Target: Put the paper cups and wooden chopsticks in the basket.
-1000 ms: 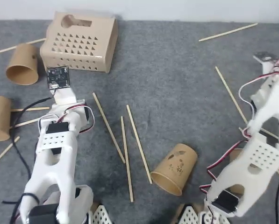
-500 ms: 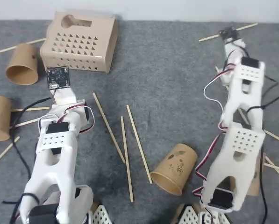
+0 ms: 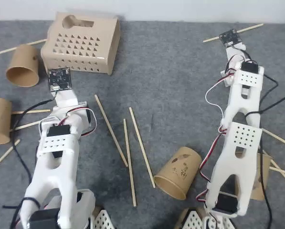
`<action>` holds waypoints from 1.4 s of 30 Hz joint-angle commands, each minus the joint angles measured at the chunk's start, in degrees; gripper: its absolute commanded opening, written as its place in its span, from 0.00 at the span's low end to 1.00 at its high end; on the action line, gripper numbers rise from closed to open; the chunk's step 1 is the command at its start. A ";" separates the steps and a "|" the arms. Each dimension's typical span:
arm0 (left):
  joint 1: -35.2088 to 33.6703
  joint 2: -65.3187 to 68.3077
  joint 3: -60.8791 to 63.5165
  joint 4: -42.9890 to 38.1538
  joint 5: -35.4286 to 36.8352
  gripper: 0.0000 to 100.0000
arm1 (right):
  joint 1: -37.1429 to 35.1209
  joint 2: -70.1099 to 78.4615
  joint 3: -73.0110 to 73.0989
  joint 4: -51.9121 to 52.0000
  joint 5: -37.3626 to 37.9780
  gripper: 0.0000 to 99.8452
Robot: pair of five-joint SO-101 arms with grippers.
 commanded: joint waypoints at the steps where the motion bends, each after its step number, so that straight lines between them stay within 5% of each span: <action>1: -0.35 -0.62 -0.48 -1.58 -0.53 0.01 | -0.75 1.80 -10.11 4.00 0.35 0.00; 6: -0.35 -0.62 -0.48 -1.58 -0.53 0.01 | -0.48 2.59 -21.63 11.03 -0.44 0.01; 14: -0.35 -0.70 -0.48 -1.58 -0.53 0.01 | 0.66 -6.55 -28.48 15.87 -21.10 0.01; 28: -0.35 -0.70 -0.48 -1.49 -0.53 0.01 | 2.15 -25.54 -28.48 26.77 -42.46 0.01; 42: -0.35 -0.70 -0.48 -1.41 -0.53 0.01 | 3.74 -39.78 -28.57 39.60 -44.75 0.01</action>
